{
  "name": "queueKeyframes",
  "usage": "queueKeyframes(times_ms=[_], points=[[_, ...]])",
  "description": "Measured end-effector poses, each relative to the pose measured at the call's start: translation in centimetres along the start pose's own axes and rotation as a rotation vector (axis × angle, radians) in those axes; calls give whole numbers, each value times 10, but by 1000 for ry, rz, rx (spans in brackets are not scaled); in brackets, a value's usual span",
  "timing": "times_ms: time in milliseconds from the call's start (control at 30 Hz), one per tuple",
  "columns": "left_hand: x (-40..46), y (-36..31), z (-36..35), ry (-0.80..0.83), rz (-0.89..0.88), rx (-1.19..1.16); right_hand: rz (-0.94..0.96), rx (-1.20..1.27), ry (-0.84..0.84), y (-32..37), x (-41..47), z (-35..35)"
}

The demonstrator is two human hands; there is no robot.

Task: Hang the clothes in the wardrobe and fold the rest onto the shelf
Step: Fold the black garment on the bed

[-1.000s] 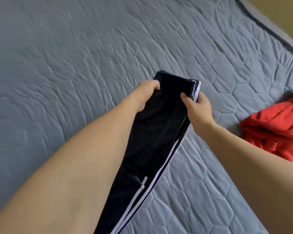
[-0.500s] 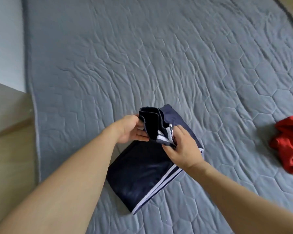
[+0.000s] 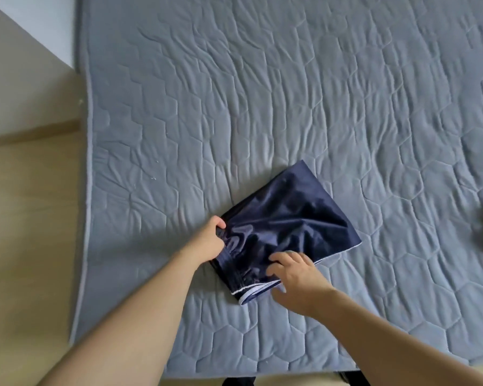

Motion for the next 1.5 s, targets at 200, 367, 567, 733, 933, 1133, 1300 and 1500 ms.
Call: queueKeyframes(times_ms=[200,367,567,733,933,1133,1300,1500], points=[[1,-10,-10,-216,-2,265,-986,470,-486,-71,-10,33],[10,-44,-9,-335,-81,428,-1323,960,-460,-111,-3,34],[62,-140,-29,-221,-262,181,-1089,517,-137,-133,13,38],[97,-181,-62,-277,-274,369,-827,488,-32,-167,12,24],[125,-183,-70,-545,-365,427,-735,765,-188,-197,10,16],[86,-150,-84,-902,-488,317,-590,81,-448,-164,9,17],[31,-77,-129,-728,-613,528,-247,-215,-359,-132,47,13],[67,-14,-136,-612,-420,649,-156,-437,-267,-166,68,-15]])
Point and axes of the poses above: each hand's wrist, its own x-axis towards the middle knuckle, its own z-axis out of the back of the hand, y = z × x, the point moved 4 cm from there along x, towards the middle knuckle, and after that the axes turned 2 degrees about -y, right-handed, at the moved point
